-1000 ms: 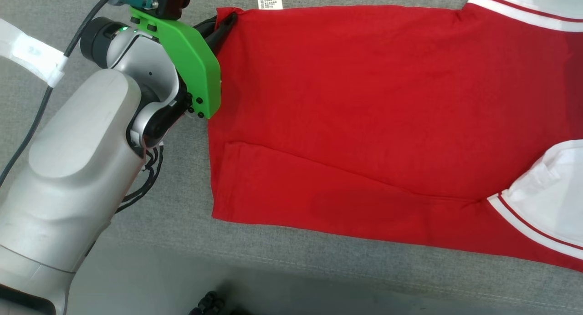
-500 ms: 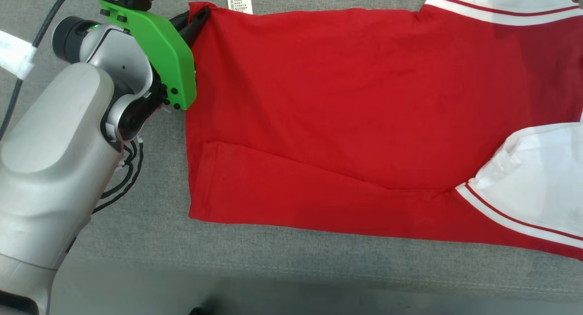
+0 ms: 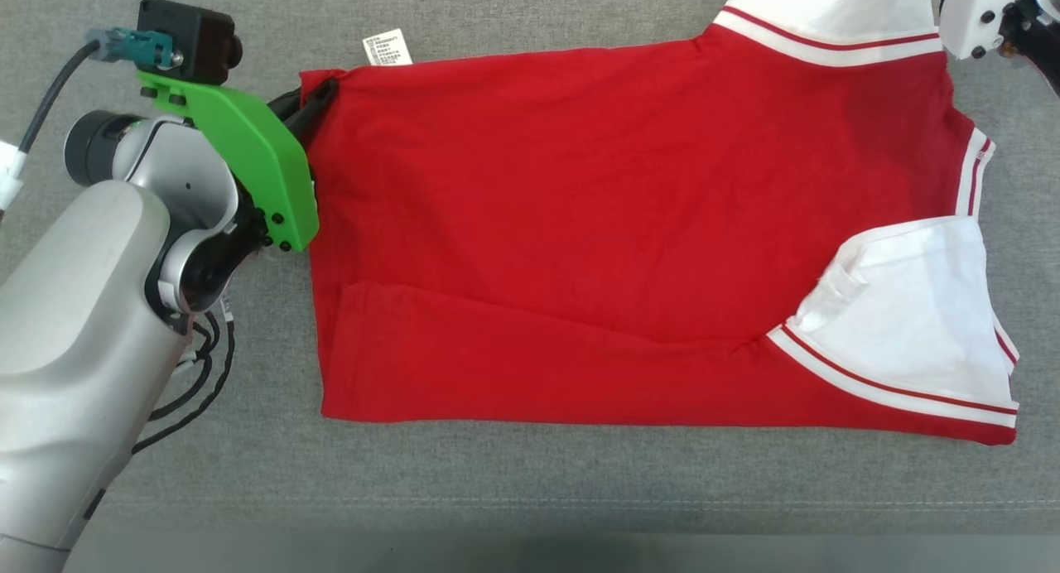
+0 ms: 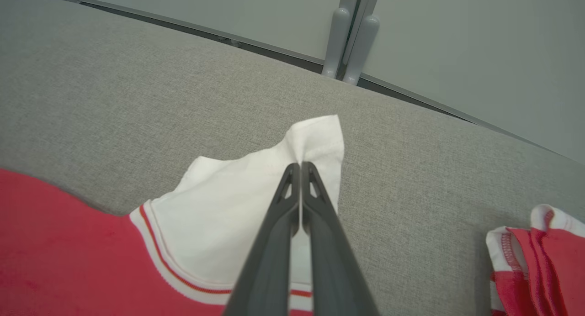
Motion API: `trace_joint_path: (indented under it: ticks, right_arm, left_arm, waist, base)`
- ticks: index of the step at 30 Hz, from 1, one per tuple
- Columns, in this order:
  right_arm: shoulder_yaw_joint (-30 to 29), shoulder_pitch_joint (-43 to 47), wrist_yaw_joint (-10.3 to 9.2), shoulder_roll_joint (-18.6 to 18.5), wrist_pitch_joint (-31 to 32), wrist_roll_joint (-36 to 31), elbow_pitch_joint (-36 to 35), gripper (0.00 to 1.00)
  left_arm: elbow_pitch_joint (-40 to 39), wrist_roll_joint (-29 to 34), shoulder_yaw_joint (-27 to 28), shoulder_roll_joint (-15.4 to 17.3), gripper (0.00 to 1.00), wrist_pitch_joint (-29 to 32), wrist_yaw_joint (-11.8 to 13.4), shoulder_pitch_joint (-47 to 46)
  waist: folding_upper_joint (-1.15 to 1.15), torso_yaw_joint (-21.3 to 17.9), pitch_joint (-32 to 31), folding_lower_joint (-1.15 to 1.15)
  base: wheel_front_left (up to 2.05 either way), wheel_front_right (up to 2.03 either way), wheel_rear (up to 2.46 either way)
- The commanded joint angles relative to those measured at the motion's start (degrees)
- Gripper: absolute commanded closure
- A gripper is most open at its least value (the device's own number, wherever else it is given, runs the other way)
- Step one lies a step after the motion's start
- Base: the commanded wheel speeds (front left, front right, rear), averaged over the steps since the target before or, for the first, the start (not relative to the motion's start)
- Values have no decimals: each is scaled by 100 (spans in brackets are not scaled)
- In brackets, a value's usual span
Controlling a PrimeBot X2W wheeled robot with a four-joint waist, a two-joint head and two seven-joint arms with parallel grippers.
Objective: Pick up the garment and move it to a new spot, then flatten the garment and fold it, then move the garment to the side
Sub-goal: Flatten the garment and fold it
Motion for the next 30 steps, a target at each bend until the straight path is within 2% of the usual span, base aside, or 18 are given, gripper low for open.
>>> trace_joint_path:
  ticks: [1,5,16,24,30]
  right_arm:
    - [96,128,-2,-79,-128,56,-34,100]
    - [266,262,-2,-209,-266,209,15,100]
    - [470,171,-2,-212,85,423,117,100]
    - [777,477,-2,-308,218,371,-241,100]
    - [726,1012,-2,-426,356,324,-709,100]
  left_arm:
    - [-61,-42,18,81,100,5,41,123]
    - [-222,-87,28,233,100,54,93,306]
    - [-620,-194,-61,531,100,379,186,616]
    - [-828,-248,-205,671,100,572,204,883]
    - [-1052,-365,-236,862,100,629,265,1260]
  waist:
    - [0,-119,-143,0]
    - [0,-195,-277,0]
    - [0,-334,-628,0]
    - [0,-410,-921,0]
    - [0,-554,-1080,0]
  base:
    - [0,0,0]
    - [0,0,0]
    - [0,0,0]
    - [0,0,0]
    - [0,0,0]
